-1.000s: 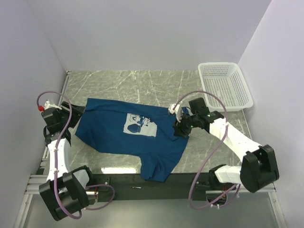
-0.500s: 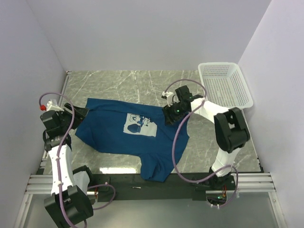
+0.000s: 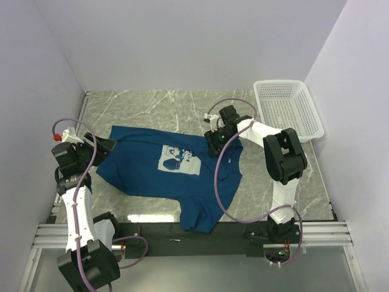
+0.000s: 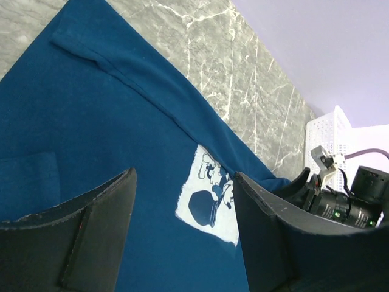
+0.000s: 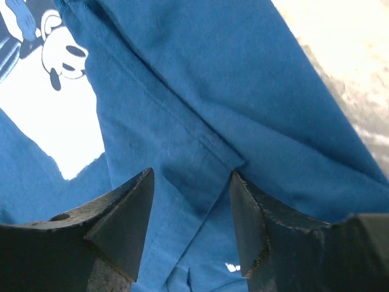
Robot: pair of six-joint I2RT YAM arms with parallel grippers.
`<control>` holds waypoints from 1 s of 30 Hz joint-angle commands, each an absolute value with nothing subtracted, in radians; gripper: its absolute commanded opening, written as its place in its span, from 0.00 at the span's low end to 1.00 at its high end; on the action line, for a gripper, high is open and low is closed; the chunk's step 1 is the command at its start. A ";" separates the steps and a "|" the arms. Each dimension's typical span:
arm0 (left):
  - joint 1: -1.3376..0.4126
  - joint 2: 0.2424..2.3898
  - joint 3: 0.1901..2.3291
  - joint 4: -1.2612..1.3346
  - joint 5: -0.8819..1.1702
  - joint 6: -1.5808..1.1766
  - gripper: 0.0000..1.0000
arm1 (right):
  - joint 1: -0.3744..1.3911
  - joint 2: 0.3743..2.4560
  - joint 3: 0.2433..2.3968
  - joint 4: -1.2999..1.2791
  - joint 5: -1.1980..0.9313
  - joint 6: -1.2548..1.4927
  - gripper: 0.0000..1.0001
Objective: Fold and stack the t-shirts
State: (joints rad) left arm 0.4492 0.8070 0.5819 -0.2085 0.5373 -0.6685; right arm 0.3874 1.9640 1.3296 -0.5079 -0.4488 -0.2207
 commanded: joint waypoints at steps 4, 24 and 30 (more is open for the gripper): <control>0.449 0.801 0.581 -0.187 0.565 -0.646 0.70 | 0.382 1.956 1.353 -0.526 -0.495 -0.236 0.52; 0.449 0.825 0.577 -0.173 0.584 -0.650 0.70 | 0.538 1.746 1.219 -0.607 -0.672 -0.486 0.10; 0.449 0.831 0.577 -0.175 0.581 -0.649 0.70 | 0.719 1.770 1.279 -0.834 -0.683 -0.687 0.50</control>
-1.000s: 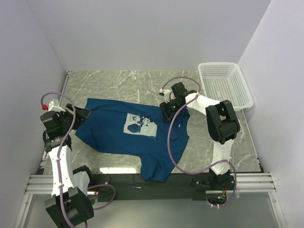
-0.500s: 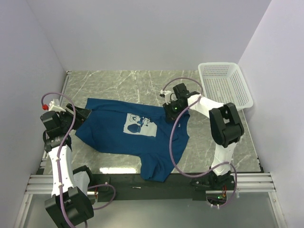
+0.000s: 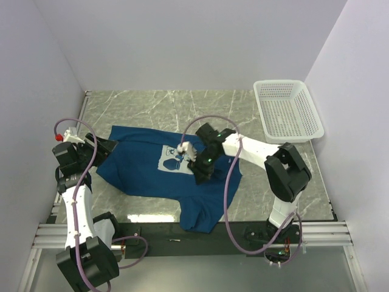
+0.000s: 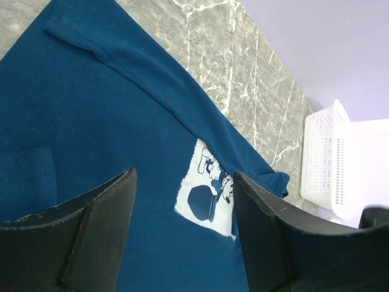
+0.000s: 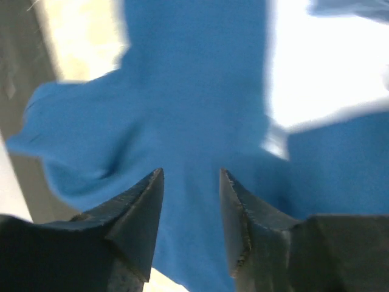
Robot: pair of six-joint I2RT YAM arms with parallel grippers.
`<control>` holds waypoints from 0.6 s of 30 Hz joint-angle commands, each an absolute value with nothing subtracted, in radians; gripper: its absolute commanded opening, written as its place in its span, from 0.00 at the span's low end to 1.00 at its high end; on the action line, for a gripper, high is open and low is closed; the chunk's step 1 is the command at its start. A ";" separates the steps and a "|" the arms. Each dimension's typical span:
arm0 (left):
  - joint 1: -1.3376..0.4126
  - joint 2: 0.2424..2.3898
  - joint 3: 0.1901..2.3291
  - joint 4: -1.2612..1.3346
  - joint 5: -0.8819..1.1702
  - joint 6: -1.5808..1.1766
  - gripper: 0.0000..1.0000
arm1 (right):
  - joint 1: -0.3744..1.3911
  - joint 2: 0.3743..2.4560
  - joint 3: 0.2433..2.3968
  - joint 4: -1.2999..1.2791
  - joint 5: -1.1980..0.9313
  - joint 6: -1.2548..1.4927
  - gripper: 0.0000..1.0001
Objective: Fold and stack the t-shirts
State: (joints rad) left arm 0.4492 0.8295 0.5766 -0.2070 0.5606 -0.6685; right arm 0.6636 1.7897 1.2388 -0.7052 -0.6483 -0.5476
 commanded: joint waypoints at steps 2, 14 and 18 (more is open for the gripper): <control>0.449 0.836 0.580 -0.178 0.580 -0.646 0.70 | 0.713 1.752 1.278 -0.802 -0.635 -0.673 0.53; 0.449 0.873 0.574 -0.166 0.603 -0.653 0.69 | 0.501 1.658 1.204 -0.661 -0.602 -0.620 0.54; 0.448 0.867 0.572 -0.166 0.607 -0.657 0.69 | 0.670 1.718 1.221 -0.586 -0.431 -0.549 0.54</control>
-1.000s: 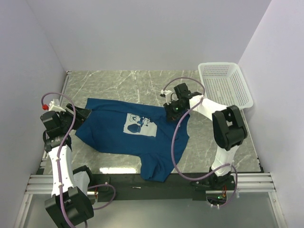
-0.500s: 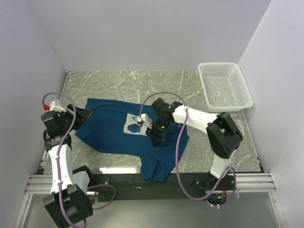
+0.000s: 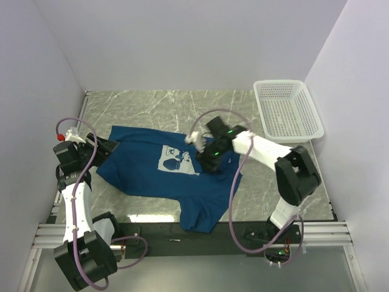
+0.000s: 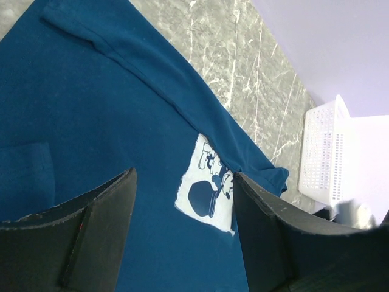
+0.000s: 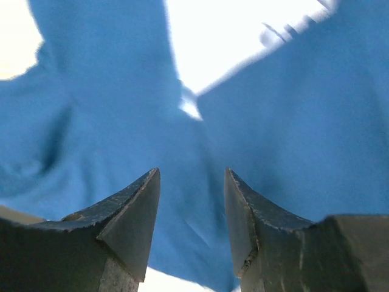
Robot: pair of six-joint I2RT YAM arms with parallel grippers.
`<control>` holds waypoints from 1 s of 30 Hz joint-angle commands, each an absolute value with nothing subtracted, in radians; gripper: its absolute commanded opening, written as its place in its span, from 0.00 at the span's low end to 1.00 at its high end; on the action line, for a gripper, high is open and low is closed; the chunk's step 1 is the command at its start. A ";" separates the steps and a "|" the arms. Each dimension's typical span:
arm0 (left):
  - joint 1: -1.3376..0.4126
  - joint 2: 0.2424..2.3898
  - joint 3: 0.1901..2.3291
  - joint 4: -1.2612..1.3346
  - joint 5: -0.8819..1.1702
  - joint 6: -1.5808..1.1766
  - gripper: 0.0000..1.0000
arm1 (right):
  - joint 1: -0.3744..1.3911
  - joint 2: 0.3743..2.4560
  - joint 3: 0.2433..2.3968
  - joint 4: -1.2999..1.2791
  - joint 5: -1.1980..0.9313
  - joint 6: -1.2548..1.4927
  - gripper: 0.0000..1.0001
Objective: Fold and stack the t-shirts
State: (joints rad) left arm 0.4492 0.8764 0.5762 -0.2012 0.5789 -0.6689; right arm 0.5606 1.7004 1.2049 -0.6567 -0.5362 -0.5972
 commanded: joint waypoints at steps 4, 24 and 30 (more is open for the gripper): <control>0.448 0.871 0.575 -0.170 0.612 -0.653 0.69 | 0.753 1.807 1.290 -0.557 -0.270 -0.483 0.54; 0.445 0.888 0.566 -0.147 0.632 -0.663 0.69 | 0.793 1.911 1.299 -0.514 -0.150 -0.413 0.35; 0.445 0.888 0.569 -0.153 0.632 -0.660 0.70 | 0.792 1.882 1.312 -0.529 -0.164 -0.419 0.04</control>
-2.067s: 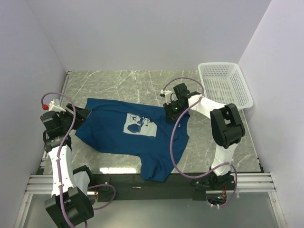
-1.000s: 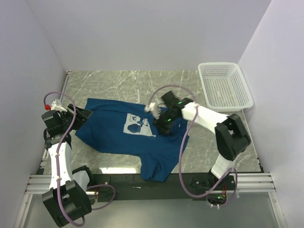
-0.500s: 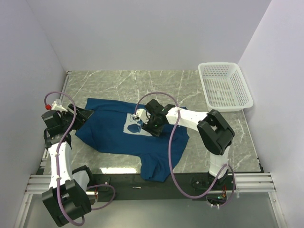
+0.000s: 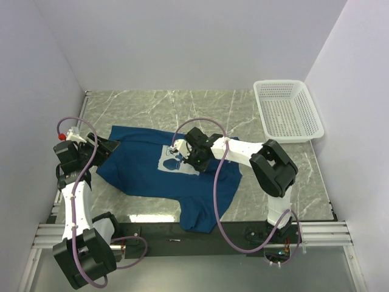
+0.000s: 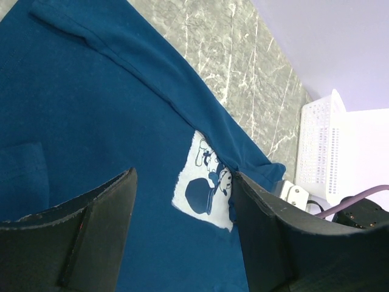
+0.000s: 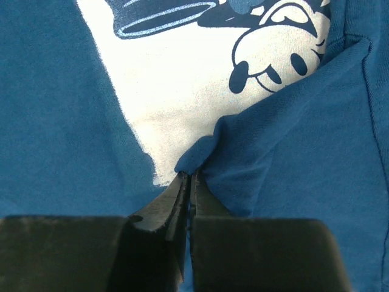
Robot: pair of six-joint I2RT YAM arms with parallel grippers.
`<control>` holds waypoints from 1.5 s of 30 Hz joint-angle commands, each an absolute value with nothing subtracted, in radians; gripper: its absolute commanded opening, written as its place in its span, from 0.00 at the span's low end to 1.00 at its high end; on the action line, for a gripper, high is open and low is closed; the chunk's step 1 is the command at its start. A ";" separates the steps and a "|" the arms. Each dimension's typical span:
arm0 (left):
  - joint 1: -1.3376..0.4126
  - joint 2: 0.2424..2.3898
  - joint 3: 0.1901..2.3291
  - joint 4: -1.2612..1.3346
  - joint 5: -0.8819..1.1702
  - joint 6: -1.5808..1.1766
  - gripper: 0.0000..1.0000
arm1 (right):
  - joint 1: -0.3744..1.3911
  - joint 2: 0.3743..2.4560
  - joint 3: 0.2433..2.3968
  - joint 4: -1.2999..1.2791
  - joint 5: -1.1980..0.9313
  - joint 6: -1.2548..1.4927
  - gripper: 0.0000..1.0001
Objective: Fold and stack the t-shirts
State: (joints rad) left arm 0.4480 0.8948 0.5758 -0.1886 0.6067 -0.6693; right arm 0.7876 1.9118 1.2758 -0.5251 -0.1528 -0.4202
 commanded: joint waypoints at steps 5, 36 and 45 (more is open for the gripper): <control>0.446 0.893 0.571 -0.155 0.634 -0.658 0.70 | 0.793 1.822 1.318 -0.560 -0.251 -0.437 0.00; 0.446 0.894 0.569 -0.155 0.635 -0.658 0.70 | 0.792 1.845 1.341 -0.614 -0.351 -0.451 0.11; 0.446 0.896 0.569 -0.155 0.634 -0.657 0.70 | 0.799 1.799 1.361 -0.666 -0.475 -0.480 0.00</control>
State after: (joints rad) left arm 0.4480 0.8951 0.5758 -0.1856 0.6094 -0.6693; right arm 0.7879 1.8606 1.3144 -0.6300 -0.3965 -0.4595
